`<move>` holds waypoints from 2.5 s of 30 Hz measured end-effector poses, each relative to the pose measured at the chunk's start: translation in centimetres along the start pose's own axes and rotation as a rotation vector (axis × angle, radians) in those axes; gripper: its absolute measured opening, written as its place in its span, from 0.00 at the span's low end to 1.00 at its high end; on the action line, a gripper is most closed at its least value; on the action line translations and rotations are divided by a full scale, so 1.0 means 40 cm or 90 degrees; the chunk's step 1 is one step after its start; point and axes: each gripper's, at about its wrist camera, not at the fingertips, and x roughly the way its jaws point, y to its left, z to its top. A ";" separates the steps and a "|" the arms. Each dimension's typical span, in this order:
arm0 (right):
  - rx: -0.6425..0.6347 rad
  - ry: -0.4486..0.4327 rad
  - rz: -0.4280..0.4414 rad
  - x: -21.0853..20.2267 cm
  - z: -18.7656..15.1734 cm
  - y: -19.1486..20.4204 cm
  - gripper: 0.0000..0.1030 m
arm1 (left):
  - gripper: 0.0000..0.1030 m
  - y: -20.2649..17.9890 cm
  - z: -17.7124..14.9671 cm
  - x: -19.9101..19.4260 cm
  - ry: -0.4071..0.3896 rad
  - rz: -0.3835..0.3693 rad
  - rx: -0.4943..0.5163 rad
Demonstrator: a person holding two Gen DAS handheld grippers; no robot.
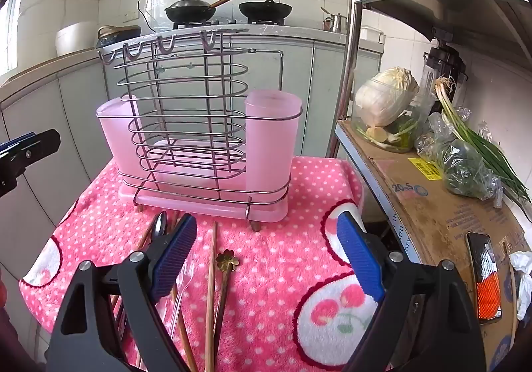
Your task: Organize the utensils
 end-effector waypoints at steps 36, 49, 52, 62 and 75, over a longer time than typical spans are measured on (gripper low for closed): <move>-0.004 -0.002 -0.002 -0.006 0.005 0.002 0.84 | 0.57 0.004 0.009 -0.015 -0.002 -0.003 -0.005; -0.005 -0.002 0.000 -0.006 0.006 0.003 0.84 | 0.57 0.005 0.010 -0.017 -0.003 -0.004 -0.007; -0.009 -0.002 0.000 -0.007 0.005 0.004 0.84 | 0.57 0.005 0.012 -0.021 -0.003 -0.005 -0.006; -0.013 -0.006 -0.004 -0.008 0.004 0.003 0.84 | 0.57 0.001 0.019 -0.025 -0.002 -0.007 -0.005; -0.015 -0.007 -0.004 -0.012 0.005 0.002 0.84 | 0.57 -0.001 0.011 -0.019 -0.001 -0.008 -0.006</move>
